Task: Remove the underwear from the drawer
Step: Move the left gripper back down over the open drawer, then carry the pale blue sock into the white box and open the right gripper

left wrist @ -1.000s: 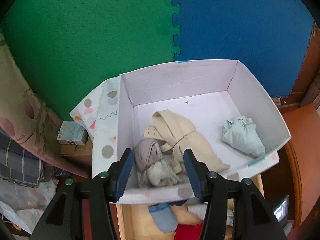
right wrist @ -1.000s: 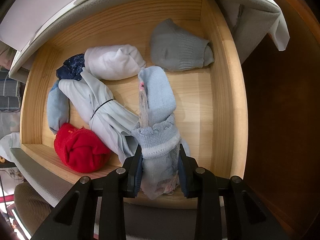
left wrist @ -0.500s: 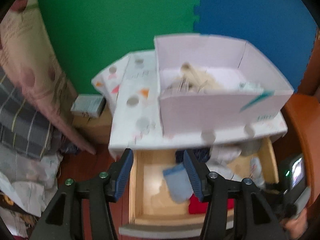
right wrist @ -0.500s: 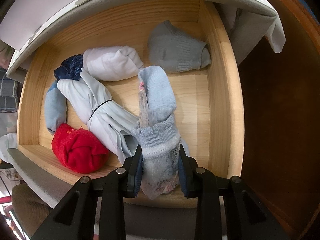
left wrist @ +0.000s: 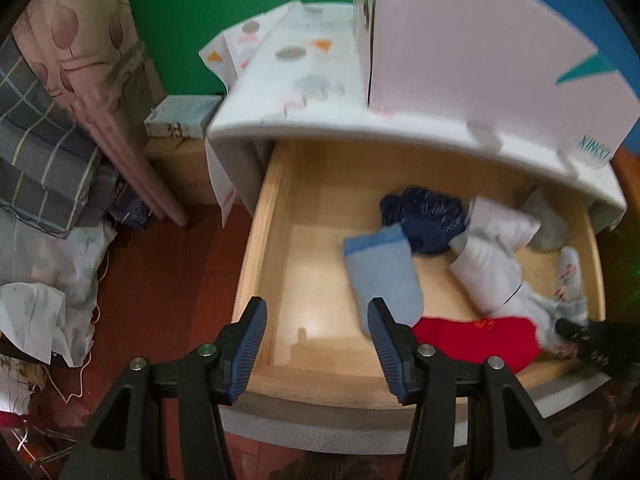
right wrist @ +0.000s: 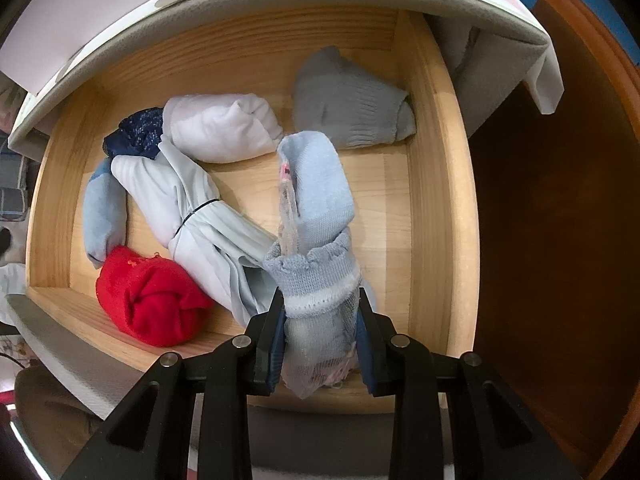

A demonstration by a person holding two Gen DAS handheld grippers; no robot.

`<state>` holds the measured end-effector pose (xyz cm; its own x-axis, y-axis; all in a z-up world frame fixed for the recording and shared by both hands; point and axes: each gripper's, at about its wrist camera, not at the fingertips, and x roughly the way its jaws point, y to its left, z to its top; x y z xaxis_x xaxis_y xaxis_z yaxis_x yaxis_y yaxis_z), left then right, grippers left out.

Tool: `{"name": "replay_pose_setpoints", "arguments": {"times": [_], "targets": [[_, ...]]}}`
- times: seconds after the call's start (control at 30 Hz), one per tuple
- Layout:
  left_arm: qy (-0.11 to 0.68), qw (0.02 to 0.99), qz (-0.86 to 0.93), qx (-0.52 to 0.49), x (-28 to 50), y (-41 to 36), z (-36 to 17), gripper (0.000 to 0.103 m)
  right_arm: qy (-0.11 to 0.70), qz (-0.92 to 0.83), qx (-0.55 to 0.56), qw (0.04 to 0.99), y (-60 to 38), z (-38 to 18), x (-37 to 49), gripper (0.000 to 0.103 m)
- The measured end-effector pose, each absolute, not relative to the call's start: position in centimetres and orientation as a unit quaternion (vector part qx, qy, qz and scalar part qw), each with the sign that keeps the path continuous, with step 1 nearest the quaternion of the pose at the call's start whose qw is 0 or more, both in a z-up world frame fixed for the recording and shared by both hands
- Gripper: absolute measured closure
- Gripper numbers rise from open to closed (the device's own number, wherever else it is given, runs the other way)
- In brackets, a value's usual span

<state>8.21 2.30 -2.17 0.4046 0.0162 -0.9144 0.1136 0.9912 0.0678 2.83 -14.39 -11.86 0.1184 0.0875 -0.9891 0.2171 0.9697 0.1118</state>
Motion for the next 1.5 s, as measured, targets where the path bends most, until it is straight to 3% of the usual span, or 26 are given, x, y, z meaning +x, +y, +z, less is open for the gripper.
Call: {"name": "replay_pose_setpoints", "arguments": {"times": [0.87, 1.5], "targets": [[0.548, 0.833, -0.01, 0.072, 8.1, 2.1, -3.8, 0.049, 0.624, -0.028, 0.119, 0.772, -14.1, -9.4, 1.6, 0.074], [0.546, 0.835, -0.014, 0.067, 7.9, 2.5, -3.7, 0.049, 0.547, 0.003, 0.126, 0.828, -15.4, 2.3, 2.0, 0.075]]}}
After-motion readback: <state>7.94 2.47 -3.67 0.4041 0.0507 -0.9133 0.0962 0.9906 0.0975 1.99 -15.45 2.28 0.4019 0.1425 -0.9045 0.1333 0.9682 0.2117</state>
